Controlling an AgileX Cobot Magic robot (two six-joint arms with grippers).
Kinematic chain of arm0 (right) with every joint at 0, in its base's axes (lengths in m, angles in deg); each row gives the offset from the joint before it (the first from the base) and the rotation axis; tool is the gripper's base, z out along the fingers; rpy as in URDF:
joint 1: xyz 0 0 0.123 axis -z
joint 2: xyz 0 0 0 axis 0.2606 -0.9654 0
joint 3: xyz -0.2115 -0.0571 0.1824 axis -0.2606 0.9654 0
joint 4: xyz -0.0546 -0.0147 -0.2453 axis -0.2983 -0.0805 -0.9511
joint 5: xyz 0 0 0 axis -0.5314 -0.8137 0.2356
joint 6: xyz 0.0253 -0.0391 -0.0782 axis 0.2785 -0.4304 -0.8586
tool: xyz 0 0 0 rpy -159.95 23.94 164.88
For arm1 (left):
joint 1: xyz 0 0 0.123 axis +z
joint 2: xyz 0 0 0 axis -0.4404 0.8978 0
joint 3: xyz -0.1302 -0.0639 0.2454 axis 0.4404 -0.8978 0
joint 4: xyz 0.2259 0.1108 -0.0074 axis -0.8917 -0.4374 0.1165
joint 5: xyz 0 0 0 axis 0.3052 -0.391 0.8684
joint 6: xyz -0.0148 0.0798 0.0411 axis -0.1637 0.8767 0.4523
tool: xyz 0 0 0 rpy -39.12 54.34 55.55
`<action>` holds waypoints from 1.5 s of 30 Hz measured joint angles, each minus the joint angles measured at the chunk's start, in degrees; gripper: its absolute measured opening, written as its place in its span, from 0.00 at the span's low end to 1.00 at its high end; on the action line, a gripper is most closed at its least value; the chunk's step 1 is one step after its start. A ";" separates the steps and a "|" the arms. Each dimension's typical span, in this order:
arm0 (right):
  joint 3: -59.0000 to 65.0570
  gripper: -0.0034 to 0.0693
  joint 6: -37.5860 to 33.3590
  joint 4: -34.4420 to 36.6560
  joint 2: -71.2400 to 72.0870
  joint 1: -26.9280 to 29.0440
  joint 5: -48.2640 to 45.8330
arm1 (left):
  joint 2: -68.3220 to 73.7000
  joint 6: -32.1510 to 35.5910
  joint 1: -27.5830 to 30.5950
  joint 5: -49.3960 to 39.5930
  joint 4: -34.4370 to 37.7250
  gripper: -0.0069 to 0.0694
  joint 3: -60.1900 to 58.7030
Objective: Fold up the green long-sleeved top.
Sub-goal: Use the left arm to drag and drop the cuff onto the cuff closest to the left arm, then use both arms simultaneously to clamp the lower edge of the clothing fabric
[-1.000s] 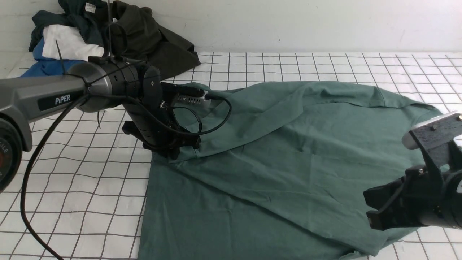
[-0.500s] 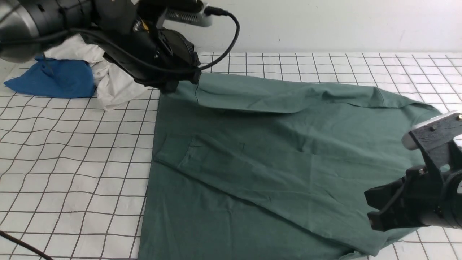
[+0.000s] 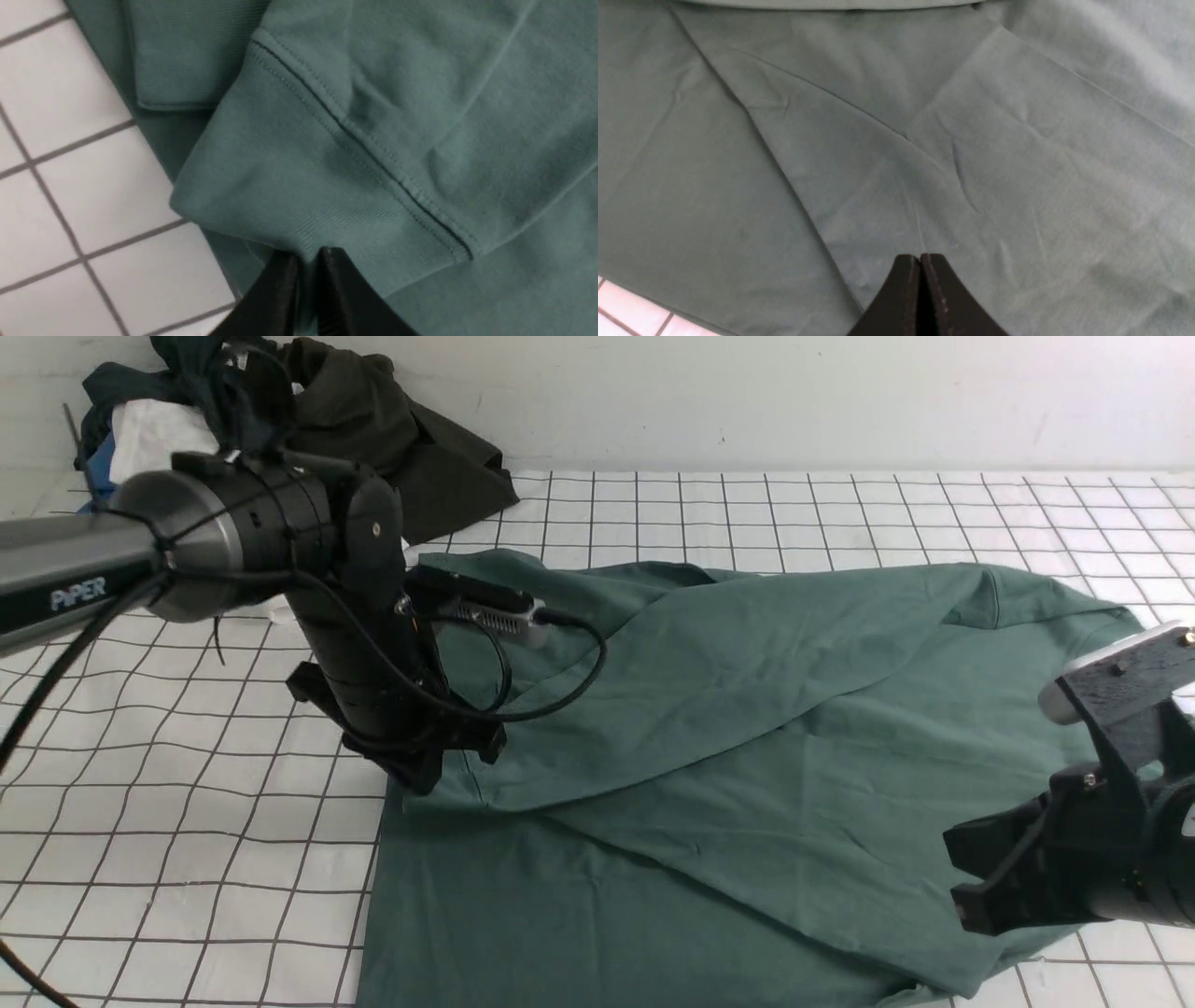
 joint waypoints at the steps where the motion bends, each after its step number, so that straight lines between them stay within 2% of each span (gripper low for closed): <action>1: 0.00 0.03 0.00 0.00 0.00 0.00 -0.05 | 0.07 0.28 -0.14 -0.06 -0.02 0.23 0.00; 4: 0.00 0.03 0.00 0.00 0.00 0.00 -0.20 | -0.85 0.92 -0.25 -3.09 0.10 0.37 0.55; 5: 0.00 0.03 0.00 0.00 0.00 0.00 -0.20 | -1.12 1.06 -0.25 -3.47 0.10 0.38 0.64; 6: 0.00 0.03 0.00 0.00 0.00 0.00 -0.33 | -2.22 1.32 -0.25 -7.09 0.10 0.46 0.77; 8: 0.00 0.03 0.00 0.00 0.00 0.00 -0.45 | -4.38 1.46 -0.48 -11.19 0.20 0.53 0.43; 12: 0.00 0.03 0.00 0.00 0.00 0.00 -0.45 | -8.57 2.00 -3.61 -12.83 0.26 0.58 -3.84; 13: 0.00 0.03 0.00 0.00 0.00 0.00 -0.45 | -10.06 3.38 -6.07 -12.88 0.43 0.59 -7.49; 15: 0.00 0.03 0.00 0.00 0.00 0.00 -0.45 | -11.64 9.95 -10.43 -11.10 0.84 0.59 -13.22; 16: 0.00 0.03 0.00 0.00 0.00 0.00 -0.45 | -11.64 9.95 -10.83 -11.10 0.86 0.59 -13.71; 17: 0.00 0.03 0.00 0.00 0.00 0.00 -0.45 | -11.92 16.26 -13.55 -9.50 1.24 0.59 -16.97; 20: 0.00 0.03 0.00 0.00 0.00 0.00 -0.45 | -12.04 26.72 -17.96 -6.07 1.62 0.59 -22.92; 24: 0.00 0.03 0.00 0.00 0.00 0.00 -0.88 | -12.32 32.52 -19.56 -1.41 1.62 0.59 -27.10; 26: 0.00 0.03 0.00 0.00 0.00 0.00 -1.22 | -12.36 33.70 -19.57 3.01 1.31 0.58 -28.95; 27: 0.00 0.03 0.00 0.00 0.00 0.00 -1.60 | -13.00 33.56 -19.51 6.51 -0.16 0.51 -30.45; 30: 0.00 0.03 -0.16 0.00 0.00 0.00 -1.84 | -13.35 31.58 -19.51 8.93 -3.32 0.39 -31.19; 33: 0.00 0.03 -3.29 -0.06 0.04 0.00 -3.16 | -13.73 24.42 -19.51 10.20 -11.23 0.18 -31.19; 34: 0.00 0.03 -3.68 -0.13 0.18 0.00 -3.45 | -13.90 23.41 -19.51 10.15 -12.26 0.17 -31.19; 35: 0.00 0.03 -7.58 -0.63 0.79 0.00 -5.23 | -15.21 19.45 -19.51 9.34 -16.08 0.11 -31.09; 40: -1.23 0.04 -18.62 -4.93 3.61 0.00 -12.01 | -23.95 13.12 -17.36 5.86 -25.37 0.10 -30.60; 43: -1.36 0.05 -21.09 -9.06 3.78 0.00 -14.55 | -27.59 12.67 -14.37 5.53 -26.35 0.10 -30.60; 45: -1.36 0.09 -20.76 -15.68 2.46 0.00 -17.23 | -31.28 12.60 -9.66 5.59 -26.03 0.10 -30.60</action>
